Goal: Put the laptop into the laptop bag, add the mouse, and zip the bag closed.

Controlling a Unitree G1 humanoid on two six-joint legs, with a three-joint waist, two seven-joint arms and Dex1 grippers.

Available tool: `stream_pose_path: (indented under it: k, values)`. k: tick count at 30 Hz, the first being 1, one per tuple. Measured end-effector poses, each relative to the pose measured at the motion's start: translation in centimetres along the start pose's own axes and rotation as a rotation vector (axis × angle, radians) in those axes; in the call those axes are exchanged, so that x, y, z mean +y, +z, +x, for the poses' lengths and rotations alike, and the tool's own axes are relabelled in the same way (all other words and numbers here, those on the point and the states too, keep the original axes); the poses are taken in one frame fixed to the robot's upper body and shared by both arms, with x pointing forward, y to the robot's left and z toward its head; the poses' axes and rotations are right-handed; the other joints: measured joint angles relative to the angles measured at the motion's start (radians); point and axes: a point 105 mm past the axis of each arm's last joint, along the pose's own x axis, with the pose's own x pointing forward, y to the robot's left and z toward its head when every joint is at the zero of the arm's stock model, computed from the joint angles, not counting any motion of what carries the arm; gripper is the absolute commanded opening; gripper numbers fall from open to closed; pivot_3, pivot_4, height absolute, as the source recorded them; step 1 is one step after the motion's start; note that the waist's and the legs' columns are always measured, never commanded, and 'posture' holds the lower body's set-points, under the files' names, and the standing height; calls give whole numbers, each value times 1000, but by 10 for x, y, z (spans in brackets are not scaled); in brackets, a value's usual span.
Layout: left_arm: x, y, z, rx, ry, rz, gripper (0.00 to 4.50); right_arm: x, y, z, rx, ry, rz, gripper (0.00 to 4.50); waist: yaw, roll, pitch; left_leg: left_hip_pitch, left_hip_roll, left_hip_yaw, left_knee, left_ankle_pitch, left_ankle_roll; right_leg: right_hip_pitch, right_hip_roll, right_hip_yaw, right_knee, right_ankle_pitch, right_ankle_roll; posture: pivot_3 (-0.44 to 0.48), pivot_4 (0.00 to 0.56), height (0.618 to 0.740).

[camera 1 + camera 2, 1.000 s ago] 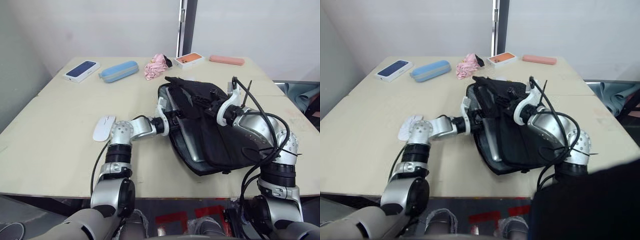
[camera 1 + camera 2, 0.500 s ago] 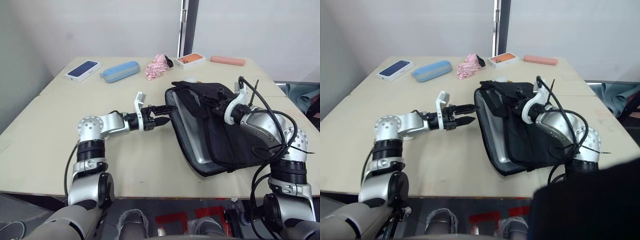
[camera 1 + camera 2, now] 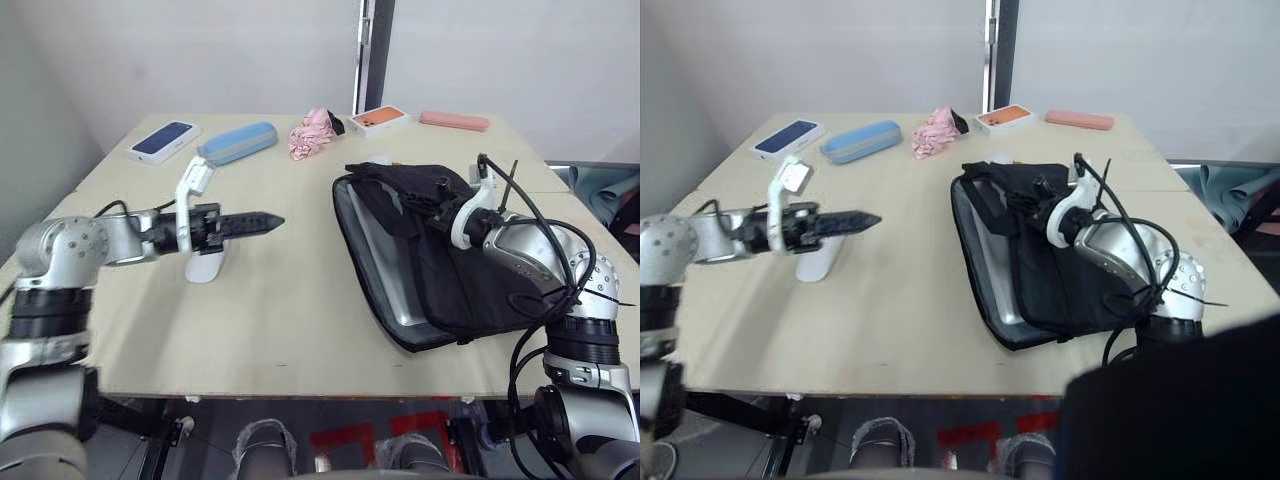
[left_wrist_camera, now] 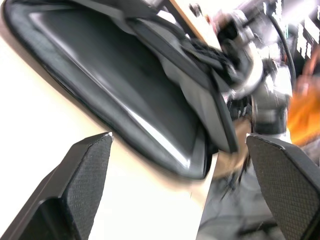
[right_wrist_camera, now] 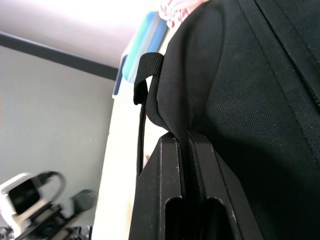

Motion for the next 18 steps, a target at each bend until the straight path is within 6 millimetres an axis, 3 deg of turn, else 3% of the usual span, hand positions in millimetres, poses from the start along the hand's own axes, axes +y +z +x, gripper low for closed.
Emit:
stream_pose_path:
  k: [3,7,11,15,18]
  values:
    - [-12,4,-13,26,-54,119,4451,-1,-3,1,26,-6,-42,0,-1,0,0,1,-1,1,0,0,0,1,-1,1,1,0,0,0,150,740]
    - [-3,-8,-29,118,15,204,4451,-9,-7,2,58,-36,-185,0,-2,0,0,1,0,0,0,0,0,0,0,0,1,0,0,0,150,740]
    - [1,3,-51,121,88,286,4451,-27,-22,12,139,-65,-267,0,-2,0,0,1,0,0,0,0,0,0,0,1,2,0,0,0,150,740]
    - [-9,14,-66,57,81,385,4500,-33,-31,17,202,-35,-293,1381,-2,0,-1,1,0,0,0,0,0,0,-1,0,2,-1,-1,0,150,740]
    - [-6,5,-76,54,105,374,4500,-34,-33,20,239,-23,-311,2442,-4,0,-1,2,0,1,0,0,0,-1,0,0,4,-2,-3,0,150,740]
